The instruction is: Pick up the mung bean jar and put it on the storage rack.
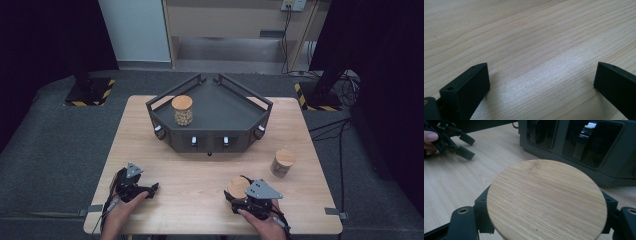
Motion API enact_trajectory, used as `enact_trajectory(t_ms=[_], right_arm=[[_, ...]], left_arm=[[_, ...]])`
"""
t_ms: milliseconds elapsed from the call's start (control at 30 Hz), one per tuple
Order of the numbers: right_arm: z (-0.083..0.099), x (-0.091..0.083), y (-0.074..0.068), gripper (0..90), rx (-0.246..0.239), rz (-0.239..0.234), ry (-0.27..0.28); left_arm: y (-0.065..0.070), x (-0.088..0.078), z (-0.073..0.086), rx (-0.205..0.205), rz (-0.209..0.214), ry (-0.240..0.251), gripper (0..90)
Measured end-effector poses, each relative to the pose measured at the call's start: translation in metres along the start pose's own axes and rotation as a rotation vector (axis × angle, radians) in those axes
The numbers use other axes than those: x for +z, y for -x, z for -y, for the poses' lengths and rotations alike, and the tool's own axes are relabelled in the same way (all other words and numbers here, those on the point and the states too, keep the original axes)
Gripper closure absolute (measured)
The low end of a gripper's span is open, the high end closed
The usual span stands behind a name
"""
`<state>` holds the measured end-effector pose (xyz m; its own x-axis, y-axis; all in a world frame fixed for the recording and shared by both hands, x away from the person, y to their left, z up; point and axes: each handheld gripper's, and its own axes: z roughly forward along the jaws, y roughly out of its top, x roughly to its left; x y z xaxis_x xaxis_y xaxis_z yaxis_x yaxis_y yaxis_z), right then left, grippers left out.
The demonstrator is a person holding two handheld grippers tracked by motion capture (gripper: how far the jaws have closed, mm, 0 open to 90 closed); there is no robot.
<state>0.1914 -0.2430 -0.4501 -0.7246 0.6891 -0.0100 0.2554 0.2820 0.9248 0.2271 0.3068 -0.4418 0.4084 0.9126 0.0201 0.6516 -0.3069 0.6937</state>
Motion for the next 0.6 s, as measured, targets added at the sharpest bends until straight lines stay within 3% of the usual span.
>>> enact_trajectory(t_ms=[600], right_arm=[[-0.025,0.007,0.001,25.4,-0.019,0.000,-0.012]], left_arm=[[0.000,0.000,0.000,0.000,0.000,0.000,0.0]])
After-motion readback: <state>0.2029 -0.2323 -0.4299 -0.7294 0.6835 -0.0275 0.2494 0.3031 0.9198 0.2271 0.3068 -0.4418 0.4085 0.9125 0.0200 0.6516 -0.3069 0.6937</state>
